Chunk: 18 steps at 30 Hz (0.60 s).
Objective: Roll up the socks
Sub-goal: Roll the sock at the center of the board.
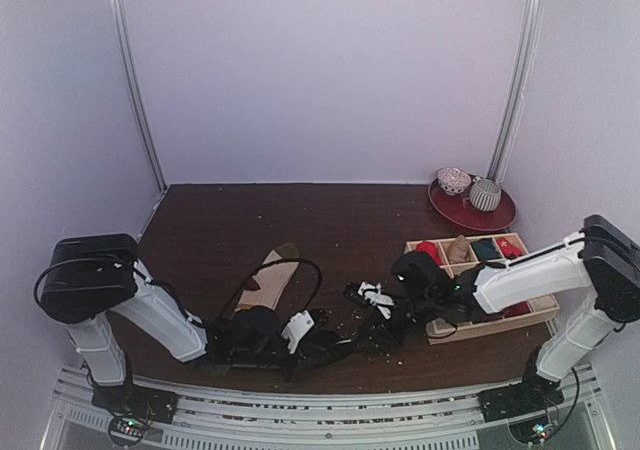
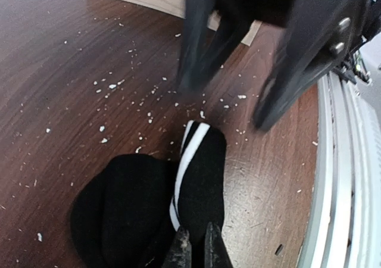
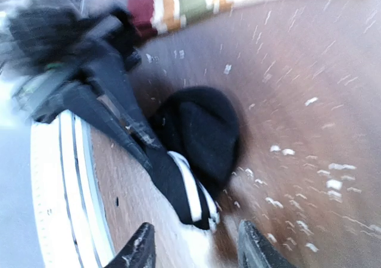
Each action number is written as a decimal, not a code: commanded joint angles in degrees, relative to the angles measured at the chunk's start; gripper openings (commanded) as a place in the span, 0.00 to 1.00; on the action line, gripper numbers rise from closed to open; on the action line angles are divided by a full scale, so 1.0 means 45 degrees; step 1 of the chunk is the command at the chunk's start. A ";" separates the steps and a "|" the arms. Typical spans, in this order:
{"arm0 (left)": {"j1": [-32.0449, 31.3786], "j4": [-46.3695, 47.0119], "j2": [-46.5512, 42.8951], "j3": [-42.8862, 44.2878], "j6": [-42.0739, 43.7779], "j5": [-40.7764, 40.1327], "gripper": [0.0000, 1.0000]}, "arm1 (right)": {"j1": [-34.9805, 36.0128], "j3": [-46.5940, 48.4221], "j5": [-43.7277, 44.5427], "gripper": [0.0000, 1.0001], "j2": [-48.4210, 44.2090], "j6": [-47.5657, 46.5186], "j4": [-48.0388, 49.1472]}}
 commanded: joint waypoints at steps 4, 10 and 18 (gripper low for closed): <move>0.0572 -0.2568 0.1406 -0.1246 -0.1192 0.1615 0.00 | 0.1737 -0.3532 0.3051 0.58 -0.3341 -0.2288 0.5497; 0.0612 -0.2759 0.1511 -0.1037 -0.0993 0.1934 0.00 | 0.3215 -0.3536 0.5013 0.58 -0.1979 -0.4160 0.6024; 0.0632 -0.2728 0.1609 -0.1026 -0.0815 0.2245 0.00 | 0.3346 -0.2497 0.5880 0.58 -0.0030 -0.5553 0.6468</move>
